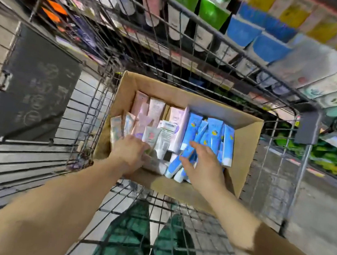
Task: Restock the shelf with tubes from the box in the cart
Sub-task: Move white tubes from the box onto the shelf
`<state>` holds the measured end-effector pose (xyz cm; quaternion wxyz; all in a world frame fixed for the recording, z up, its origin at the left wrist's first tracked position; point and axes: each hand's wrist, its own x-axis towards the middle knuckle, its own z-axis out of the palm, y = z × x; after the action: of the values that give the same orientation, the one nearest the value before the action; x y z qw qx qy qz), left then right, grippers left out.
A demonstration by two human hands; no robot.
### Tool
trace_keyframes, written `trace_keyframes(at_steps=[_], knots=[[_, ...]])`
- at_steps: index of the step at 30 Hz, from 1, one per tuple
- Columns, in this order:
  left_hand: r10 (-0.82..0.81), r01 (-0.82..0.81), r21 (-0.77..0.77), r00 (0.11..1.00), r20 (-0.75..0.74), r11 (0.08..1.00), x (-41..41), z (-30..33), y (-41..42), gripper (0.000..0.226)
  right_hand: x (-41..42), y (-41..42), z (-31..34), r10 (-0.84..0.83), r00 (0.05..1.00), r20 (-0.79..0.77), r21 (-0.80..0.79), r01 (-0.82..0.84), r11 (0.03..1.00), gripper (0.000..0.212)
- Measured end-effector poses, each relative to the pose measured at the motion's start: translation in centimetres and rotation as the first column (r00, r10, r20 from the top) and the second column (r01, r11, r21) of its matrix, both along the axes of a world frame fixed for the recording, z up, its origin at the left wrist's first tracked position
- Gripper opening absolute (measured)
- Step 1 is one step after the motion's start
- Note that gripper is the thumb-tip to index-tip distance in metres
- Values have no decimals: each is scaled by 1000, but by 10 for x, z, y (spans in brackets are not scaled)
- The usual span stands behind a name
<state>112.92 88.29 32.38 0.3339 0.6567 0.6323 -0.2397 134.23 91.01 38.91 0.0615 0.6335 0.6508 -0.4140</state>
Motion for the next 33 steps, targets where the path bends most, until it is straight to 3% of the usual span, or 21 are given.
trace_keyframes(at_steps=[4,8,11,13,15,18,20,22,26,29,31,33], knots=[[-63,54,-83,992,-110,995,3,6,7,31,0,-2,-1,24,1000,6,-38,-24,999,50],[-54,52,-118,998,-13,992,-4,16,7,30,-5,2,3,67,997,-27,-62,-69,996,54],[-135,103,176,974,180,979,-8,27,5,22,-9,2,3,167,984,-66,-171,-176,969,65],[-193,50,416,931,309,908,-7,32,4,23,-13,2,5,170,978,-123,-309,-200,930,72],[-200,-57,533,890,411,844,-2,34,6,27,-15,1,6,154,976,-153,-385,-202,901,69],[-147,-163,571,877,457,804,5,36,9,34,-13,1,6,106,988,-109,-329,-137,934,59],[60,-331,488,869,492,808,6,34,11,53,-9,1,2,-8,997,-82,-251,-13,968,53],[343,-520,304,807,480,798,5,30,11,62,-4,3,-1,-103,992,-70,-186,89,978,46],[728,-768,-88,555,403,634,8,13,2,53,6,5,-9,-234,969,-79,-111,225,968,49],[797,-837,-93,472,376,540,12,1,-1,16,10,4,-14,-315,942,-113,-100,305,947,49],[805,-851,-60,467,366,521,13,-6,0,17,10,3,-16,-340,931,-133,-102,329,939,46],[779,-817,-20,542,315,577,15,-10,2,16,11,2,-18,-354,924,-147,-104,342,934,47]])
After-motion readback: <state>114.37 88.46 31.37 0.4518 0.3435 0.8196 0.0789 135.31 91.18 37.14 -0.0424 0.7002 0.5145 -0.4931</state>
